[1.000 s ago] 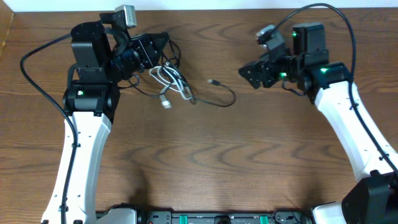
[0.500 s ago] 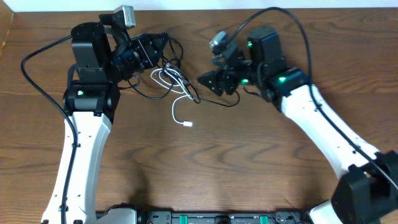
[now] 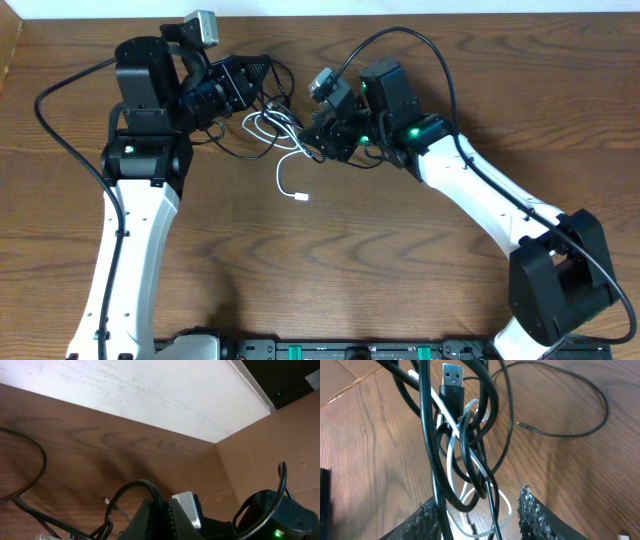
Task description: Untangle cables
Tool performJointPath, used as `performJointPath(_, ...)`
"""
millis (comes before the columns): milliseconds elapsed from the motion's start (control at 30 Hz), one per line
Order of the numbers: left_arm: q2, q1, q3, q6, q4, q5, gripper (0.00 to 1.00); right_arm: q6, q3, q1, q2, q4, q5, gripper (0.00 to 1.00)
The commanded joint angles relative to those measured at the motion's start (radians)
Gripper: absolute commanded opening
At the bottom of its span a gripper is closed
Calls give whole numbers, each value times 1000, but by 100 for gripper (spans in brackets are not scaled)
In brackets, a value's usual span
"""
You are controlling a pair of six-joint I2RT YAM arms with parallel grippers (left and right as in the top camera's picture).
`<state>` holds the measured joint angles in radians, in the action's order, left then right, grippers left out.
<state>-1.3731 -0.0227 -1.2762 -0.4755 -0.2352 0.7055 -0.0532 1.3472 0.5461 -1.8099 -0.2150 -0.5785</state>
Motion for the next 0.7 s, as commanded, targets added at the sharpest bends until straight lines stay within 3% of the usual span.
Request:
performJointPath(0, 4, -3, -35, -16, 5, 21, 7, 15, 8, 13, -10, 11, 4, 42)
performJointPath(200, 4, -10, -35, -40, -5, 59, 7, 75, 7, 32, -26, 118, 48, 42)
performJointPath(267, 4, -21, -35, -63, -16, 58, 7, 116, 7, 41, -26, 153, 117, 34)
performJointPath(333, 4, -35, -35, -75, -18, 58, 7, 158, 7, 51, -26, 171, 209, 20)
performJointPath(533, 4, -53, -35, -109, -18, 58, 7, 172, 7, 73, -26, 150, 386, 2)
performJointPath(667, 4, -51, -35, -101, -33, 40, 7, 200, 7, 51, -21, 125, 443, 1)
